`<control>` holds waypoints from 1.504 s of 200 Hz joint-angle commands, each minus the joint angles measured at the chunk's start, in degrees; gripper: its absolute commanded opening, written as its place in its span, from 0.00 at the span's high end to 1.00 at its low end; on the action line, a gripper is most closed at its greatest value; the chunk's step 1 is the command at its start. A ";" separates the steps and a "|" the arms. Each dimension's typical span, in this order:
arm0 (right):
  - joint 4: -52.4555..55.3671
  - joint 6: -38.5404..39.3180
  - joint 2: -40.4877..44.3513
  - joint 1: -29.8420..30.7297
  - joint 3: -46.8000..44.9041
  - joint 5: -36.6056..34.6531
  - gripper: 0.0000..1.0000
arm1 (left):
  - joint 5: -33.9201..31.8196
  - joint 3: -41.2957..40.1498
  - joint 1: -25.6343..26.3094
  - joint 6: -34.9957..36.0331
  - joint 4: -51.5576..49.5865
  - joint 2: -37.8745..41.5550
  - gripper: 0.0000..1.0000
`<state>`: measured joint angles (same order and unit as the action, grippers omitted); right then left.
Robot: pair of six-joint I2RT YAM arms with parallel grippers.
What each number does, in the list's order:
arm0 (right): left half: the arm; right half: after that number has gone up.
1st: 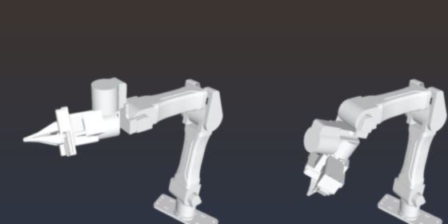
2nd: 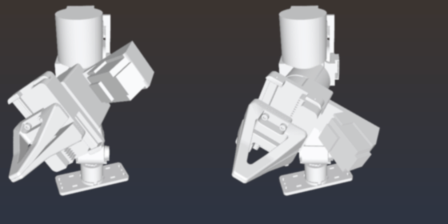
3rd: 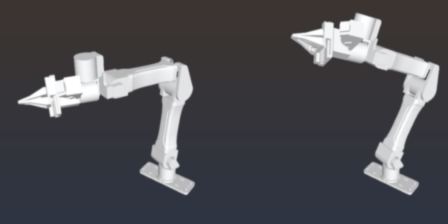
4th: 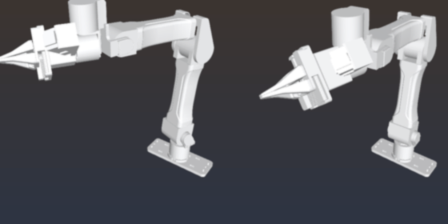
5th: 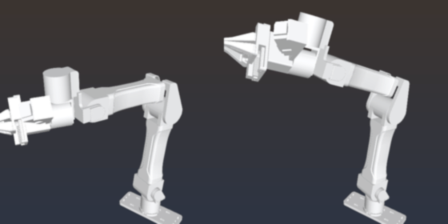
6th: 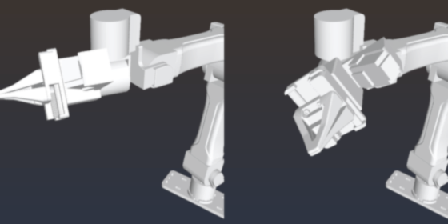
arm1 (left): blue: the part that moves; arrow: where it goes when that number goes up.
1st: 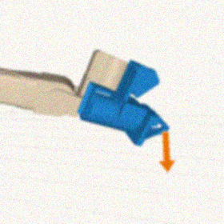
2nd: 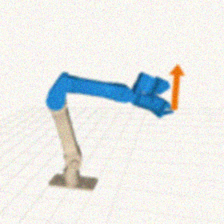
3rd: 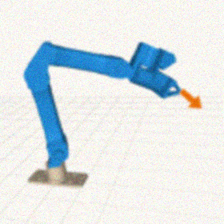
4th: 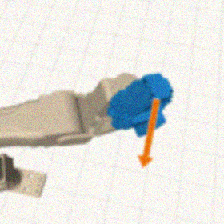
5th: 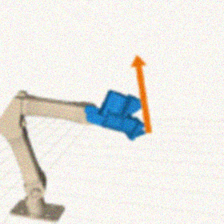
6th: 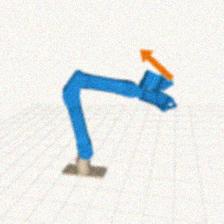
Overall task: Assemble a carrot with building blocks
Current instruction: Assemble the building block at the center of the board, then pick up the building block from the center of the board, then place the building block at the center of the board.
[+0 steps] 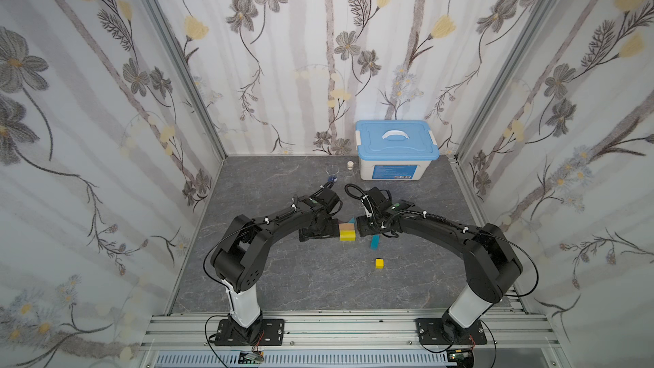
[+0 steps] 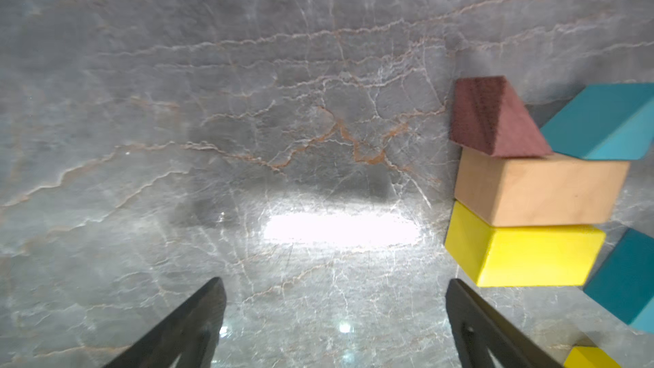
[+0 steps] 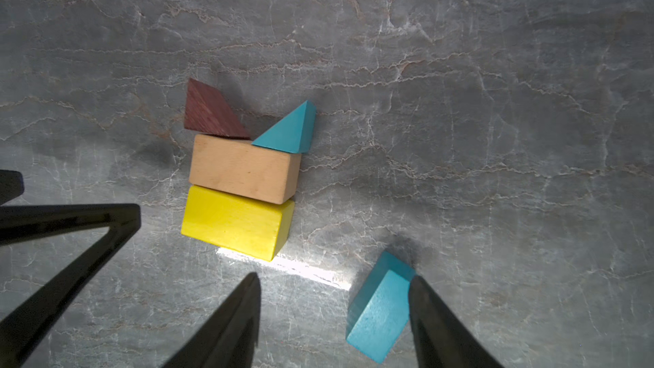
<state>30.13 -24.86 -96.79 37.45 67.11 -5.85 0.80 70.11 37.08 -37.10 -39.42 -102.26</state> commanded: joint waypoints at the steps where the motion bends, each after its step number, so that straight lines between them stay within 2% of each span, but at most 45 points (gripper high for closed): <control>1: 5.75 -1.21 0.96 -0.50 -0.09 -2.24 0.11 | -2.75 -0.67 -0.06 -1.13 -1.65 3.21 0.00; 13: 6.77 -1.70 1.39 -0.45 -0.82 -2.76 0.09 | -3.41 -1.51 -0.11 -1.43 -0.83 5.81 0.00; 18: 6.91 -2.00 1.50 -0.47 -1.28 -3.10 0.01 | -3.65 -1.94 -0.32 -1.60 -0.34 6.93 0.00; 22: 7.08 -2.33 1.45 -0.54 -1.59 -3.39 0.00 | -3.89 -2.20 -0.30 -1.77 0.07 7.88 0.00; 54: 6.07 -3.39 0.33 -1.70 -4.18 -3.29 0.00 | -5.47 -3.13 -0.73 -2.34 0.84 12.48 0.00; 74: 5.32 -2.45 -2.59 -1.94 -3.16 -2.17 0.07 | -5.36 -3.01 -0.86 -2.45 0.94 13.09 0.00; 117: 3.30 -2.91 -5.59 -1.96 -3.73 -1.81 0.39 | -4.66 -3.13 -0.85 -2.84 1.43 12.94 0.00; 123: 2.90 -2.89 -5.60 -2.01 -4.11 -1.34 0.45 | -4.71 -3.13 -0.80 -2.80 1.36 12.81 0.00; 150: 2.12 -2.07 -4.84 -1.87 -5.37 0.99 0.90 | -4.93 -3.19 -0.91 -2.84 1.60 12.87 0.00; 168: 2.21 -0.98 -3.56 -1.45 -5.63 1.36 0.99 | -5.12 -3.62 -0.82 -3.02 1.83 13.07 0.00; 193: 2.41 1.78 -1.09 0.19 -4.62 1.21 1.00 | -6.21 -4.56 -0.87 -3.61 2.15 14.50 0.00; 226: 2.96 9.21 -0.92 4.73 -1.45 1.96 1.00 | -7.37 -7.24 -1.72 -5.65 2.92 18.49 0.00; 260: 3.08 15.28 -4.81 8.86 0.45 4.97 1.00 | -5.85 -11.89 -5.03 -9.59 4.83 24.03 0.00; 301: 3.13 21.21 -9.24 13.03 2.53 4.24 0.98 | -4.62 -16.11 -7.67 -13.06 6.18 28.64 0.00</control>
<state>32.86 -8.78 -104.18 48.95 68.42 -1.85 -4.56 55.42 30.33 -46.74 -35.03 -75.18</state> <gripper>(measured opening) 0.207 0.997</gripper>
